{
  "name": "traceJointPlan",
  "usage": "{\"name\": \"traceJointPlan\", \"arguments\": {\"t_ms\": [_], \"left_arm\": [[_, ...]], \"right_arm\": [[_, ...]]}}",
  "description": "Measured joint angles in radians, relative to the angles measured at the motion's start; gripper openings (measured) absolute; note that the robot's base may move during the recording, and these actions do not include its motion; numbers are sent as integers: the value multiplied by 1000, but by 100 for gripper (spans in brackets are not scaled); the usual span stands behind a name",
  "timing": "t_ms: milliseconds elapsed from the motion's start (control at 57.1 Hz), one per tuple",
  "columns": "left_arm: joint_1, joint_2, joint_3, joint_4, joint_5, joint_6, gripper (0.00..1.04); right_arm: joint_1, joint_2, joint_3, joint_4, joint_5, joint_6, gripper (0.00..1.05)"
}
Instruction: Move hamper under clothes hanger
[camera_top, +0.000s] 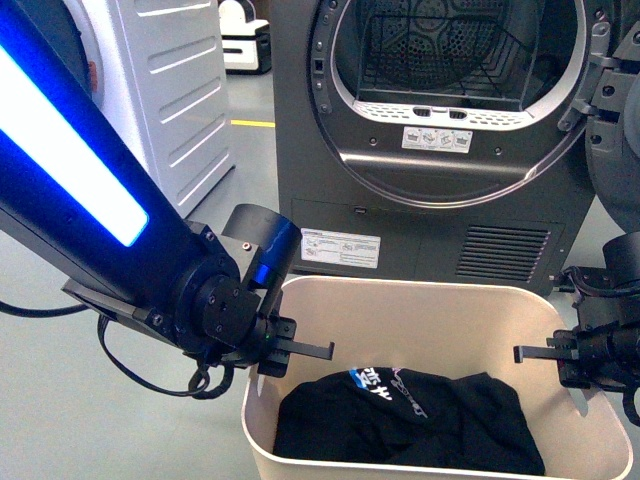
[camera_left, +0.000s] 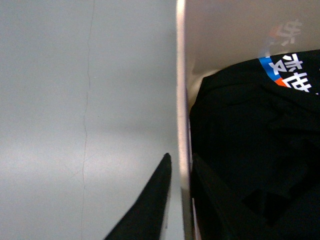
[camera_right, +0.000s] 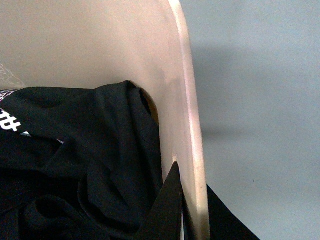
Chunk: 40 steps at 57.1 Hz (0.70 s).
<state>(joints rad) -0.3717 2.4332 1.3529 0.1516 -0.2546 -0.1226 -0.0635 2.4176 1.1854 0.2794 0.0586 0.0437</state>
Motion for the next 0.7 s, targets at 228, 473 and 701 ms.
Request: {"name": "traceJointPlan", "arguments": {"t_ms": [228, 473, 701], "left_arm": [[5, -21, 5, -25, 1, -15, 4], [15, -79, -10, -14, 6, -12, 4], [18, -96, -40, 32, 10, 1, 4]], "right_arm": [[10, -53, -37, -29, -19, 2, 3], [13, -117, -48, -32, -25, 5, 3], [20, -129, -63, -24, -24, 5, 3]]}}
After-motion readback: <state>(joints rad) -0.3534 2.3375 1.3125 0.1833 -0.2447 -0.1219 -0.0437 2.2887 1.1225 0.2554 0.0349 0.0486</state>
